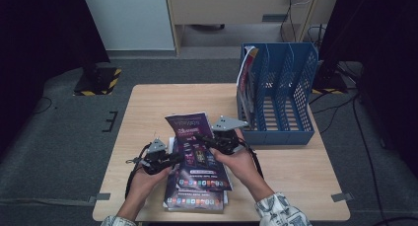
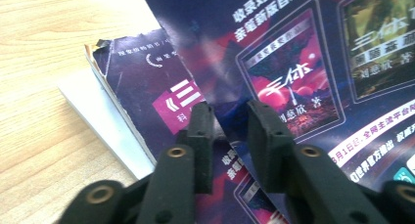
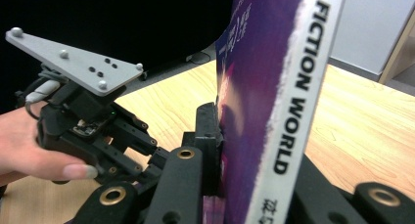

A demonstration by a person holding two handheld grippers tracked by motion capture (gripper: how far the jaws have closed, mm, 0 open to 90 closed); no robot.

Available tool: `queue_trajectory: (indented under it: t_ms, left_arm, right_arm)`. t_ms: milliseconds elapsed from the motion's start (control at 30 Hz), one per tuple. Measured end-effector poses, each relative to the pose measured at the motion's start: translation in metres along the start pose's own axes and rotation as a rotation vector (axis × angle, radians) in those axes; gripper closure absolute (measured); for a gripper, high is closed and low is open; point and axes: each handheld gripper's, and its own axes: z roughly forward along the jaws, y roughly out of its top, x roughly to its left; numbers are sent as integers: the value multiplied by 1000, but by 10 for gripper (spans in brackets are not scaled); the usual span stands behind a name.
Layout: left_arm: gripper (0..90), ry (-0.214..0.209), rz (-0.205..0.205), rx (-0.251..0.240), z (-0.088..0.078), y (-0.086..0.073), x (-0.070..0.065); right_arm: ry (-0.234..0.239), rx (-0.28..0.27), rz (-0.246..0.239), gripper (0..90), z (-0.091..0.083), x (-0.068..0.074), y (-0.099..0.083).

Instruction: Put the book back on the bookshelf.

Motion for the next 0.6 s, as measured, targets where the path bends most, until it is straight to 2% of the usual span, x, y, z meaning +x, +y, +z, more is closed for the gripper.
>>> queue_trajectory:
  t_ms: [267,600]
  left_arm:
    - [814,11,0,-3,-1,2,0]
    - [844,42,24,-19,-2,8,-2]
  right_arm:
    - [-6,-6,6,810,-2,-2,-1]
    - [-9,-23,3,808,-5,-3,2]
